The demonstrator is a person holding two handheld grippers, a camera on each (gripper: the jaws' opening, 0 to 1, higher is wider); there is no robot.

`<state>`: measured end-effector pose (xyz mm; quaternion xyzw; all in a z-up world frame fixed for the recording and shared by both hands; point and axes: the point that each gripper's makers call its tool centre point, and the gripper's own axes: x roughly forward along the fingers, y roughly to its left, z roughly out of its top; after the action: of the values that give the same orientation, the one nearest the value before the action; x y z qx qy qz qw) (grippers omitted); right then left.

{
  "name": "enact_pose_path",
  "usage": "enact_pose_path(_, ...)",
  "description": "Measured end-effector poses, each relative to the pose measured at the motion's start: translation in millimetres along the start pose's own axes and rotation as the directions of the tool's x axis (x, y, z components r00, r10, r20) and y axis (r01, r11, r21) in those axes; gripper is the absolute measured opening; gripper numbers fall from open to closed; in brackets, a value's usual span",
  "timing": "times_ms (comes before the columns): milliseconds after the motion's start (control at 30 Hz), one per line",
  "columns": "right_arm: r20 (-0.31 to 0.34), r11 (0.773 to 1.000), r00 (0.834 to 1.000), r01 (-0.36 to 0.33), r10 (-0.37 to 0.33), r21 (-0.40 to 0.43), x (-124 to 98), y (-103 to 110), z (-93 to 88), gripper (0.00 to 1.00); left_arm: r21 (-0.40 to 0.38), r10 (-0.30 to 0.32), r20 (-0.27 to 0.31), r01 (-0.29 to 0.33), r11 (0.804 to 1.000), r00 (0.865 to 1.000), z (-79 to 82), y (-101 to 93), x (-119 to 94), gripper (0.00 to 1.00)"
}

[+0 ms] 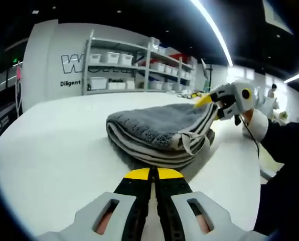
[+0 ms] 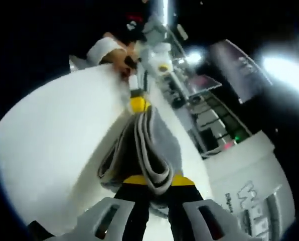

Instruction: Open the folded towel by lifting each exposed corner and separating the folded layers until the towel lies flat within the target outline without major curled edges

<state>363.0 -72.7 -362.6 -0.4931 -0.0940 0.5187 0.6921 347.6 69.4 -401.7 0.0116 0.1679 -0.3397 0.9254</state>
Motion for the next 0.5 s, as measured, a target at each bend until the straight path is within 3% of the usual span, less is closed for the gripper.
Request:
enact_pose_path(133,0.036,0.992,0.999,-0.016,0.011,0.122,1,-4,5.6,0.03,-0.002,0.004,0.000,-0.004,1.000,1.000,0.3,0.6,0,0.02)
enact_pose_path(200,0.057,0.968,0.998,-0.054,0.041,0.247,1,-6,9.1,0.03,0.001,0.005,-0.001,-0.005,1.000,1.000,0.1,0.6,0,0.02)
enact_pose_path(333,0.110,0.908,0.992,-0.097,0.056,0.408,2,-19,11.3,0.03,0.009,0.008,0.000,-0.008,1.000,1.000,-0.1,0.4,0,0.02)
enact_pose_path(500,0.218,0.805,0.975,-0.167,0.048,0.570,3,-36,11.9,0.03,0.006,0.010,0.003,-0.010,1.000,1.000,-0.1,0.8,-1,0.02)
